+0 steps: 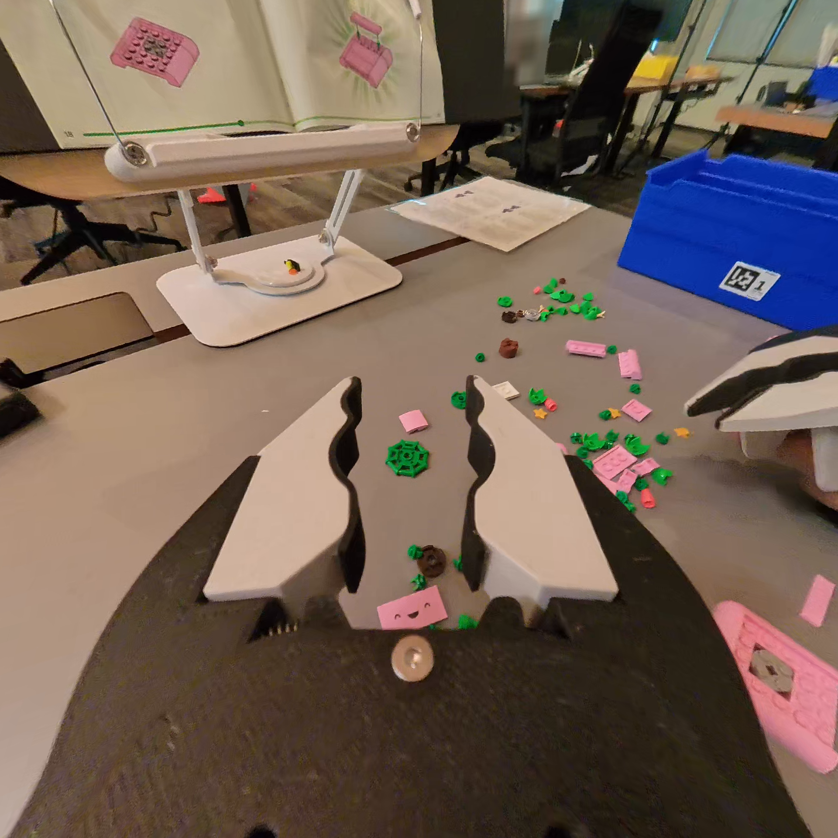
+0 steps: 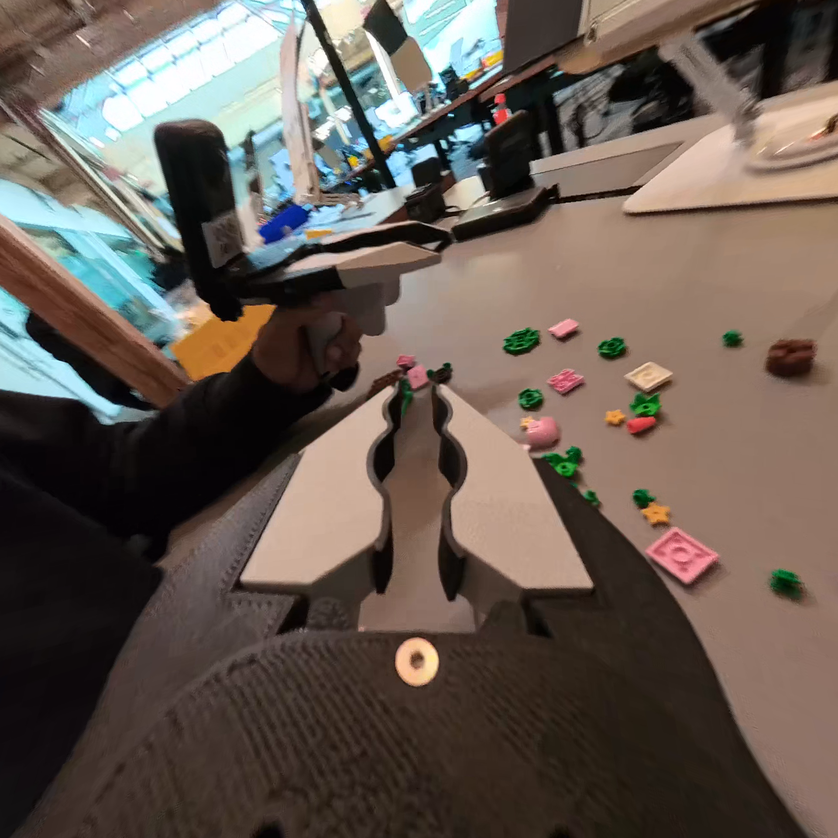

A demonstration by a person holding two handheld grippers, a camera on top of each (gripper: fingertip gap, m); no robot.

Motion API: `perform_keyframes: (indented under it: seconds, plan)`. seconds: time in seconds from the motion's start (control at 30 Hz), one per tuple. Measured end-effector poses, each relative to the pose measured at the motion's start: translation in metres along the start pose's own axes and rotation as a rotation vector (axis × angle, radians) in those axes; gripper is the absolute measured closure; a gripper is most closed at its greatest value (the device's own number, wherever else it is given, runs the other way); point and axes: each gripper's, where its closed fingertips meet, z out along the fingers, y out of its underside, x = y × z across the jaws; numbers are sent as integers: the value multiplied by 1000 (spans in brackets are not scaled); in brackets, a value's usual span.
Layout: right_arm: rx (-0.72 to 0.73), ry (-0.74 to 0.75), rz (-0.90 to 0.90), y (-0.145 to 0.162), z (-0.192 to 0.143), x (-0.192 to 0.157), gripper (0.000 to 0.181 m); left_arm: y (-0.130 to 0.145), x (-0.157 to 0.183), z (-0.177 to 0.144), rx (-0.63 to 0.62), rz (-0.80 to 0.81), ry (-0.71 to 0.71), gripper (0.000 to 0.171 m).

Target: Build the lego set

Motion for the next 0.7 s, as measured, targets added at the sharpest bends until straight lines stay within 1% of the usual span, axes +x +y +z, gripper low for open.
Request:
perform_keyframes:
  seconds: [0.07,0.13,0.23,0.33,0.37,0.43,0.5,0.57,0.7]
  plan:
    - [16,-58,69,-1,-1,-2,170,3,1,4,-11,-5,6,123]
    - [16,-82,80,-2,-1,-4,166,5,5,5,-11,1,26,122]
    - [23,-45,31,-2,-1,-5,147,7,15,6,1,34,92,121]
    - [79,-40,28,-6,-9,-9,140,16,23,8,-24,23,155,115]
    - [88,-51,41,-5,-12,-11,137,14,27,7,-20,-3,185,113]
    - [80,-58,41,-3,-15,-15,130,3,37,1,26,-61,245,114]
    - [56,-29,-21,1,-15,-18,126,-7,48,-5,63,-93,296,115]
    - [32,9,-101,6,-18,-22,127,-10,58,-11,78,-76,329,118]
    - [51,38,-172,11,-33,-35,128,0,70,-22,82,47,281,120]
